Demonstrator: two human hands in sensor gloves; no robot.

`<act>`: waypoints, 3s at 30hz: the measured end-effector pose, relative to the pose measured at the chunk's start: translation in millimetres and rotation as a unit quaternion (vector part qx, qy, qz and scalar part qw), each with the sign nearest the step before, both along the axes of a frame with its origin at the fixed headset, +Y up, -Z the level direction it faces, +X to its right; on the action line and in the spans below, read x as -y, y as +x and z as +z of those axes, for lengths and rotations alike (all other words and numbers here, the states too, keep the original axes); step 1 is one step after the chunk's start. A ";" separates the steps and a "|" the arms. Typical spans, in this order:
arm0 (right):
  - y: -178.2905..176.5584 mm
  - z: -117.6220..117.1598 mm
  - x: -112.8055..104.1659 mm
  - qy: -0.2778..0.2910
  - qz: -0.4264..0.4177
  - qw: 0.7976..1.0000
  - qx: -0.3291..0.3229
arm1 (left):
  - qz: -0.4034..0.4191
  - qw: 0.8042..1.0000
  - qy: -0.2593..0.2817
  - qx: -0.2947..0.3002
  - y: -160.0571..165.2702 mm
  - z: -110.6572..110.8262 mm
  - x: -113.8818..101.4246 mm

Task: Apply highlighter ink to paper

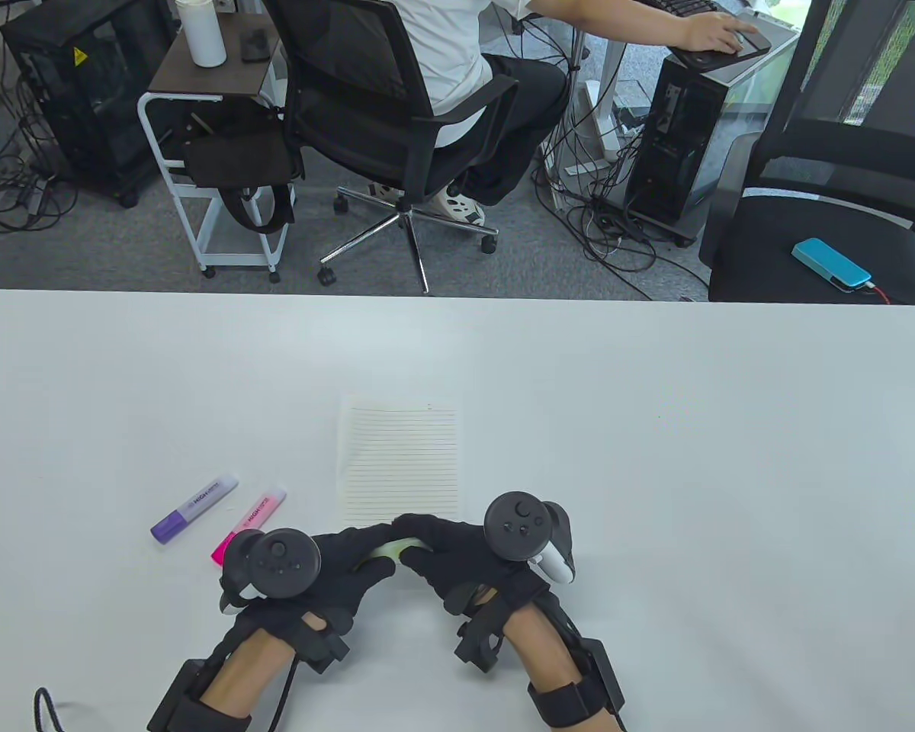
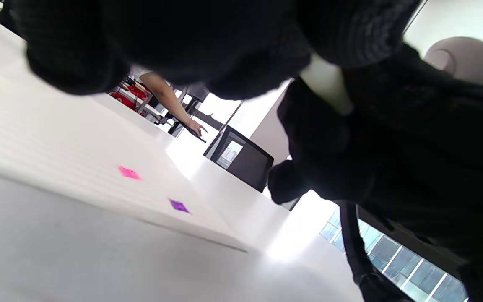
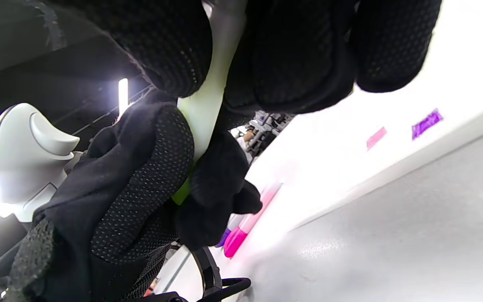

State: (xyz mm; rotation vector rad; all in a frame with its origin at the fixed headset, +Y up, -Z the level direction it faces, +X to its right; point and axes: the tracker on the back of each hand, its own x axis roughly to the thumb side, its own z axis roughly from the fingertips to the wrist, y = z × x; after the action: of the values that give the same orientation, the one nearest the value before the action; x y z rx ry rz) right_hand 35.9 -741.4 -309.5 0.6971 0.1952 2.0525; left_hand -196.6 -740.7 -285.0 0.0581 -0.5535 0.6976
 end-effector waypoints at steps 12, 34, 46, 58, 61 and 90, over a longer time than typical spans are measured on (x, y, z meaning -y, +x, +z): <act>8.1 3.1 -18.8 0.080 -0.012 0.997 -0.005 | 0.098 0.995 -0.013 0.003 -7.4 -5.6 1.4; 63.3 -16.2 -5.5 0.070 0.043 0.977 0.196 | -0.264 0.960 -0.035 -0.089 5.4 -7.2 23.4; 57.2 -16.7 0.6 0.070 0.086 0.972 0.209 | -0.311 0.946 -0.043 -0.079 13.3 -5.1 27.6; 42.5 -16.7 2.3 0.103 0.141 0.963 0.208 | -0.323 0.944 -0.055 -0.048 23.9 -6.3 33.3; 38.6 -17.4 2.8 0.112 0.152 0.960 0.205 | -0.336 0.938 -0.078 -0.039 25.7 -7.5 37.2; 27.4 -21.2 9.1 0.112 0.206 0.952 0.197 | -0.337 0.935 -0.107 -0.035 26.4 -7.1 38.7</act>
State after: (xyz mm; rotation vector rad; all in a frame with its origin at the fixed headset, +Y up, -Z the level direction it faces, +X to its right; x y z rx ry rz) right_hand 63.3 -750.6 -330.7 0.3842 -0.1380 2.5973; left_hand -170.2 -779.4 -292.0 -0.3013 -0.3886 0.0793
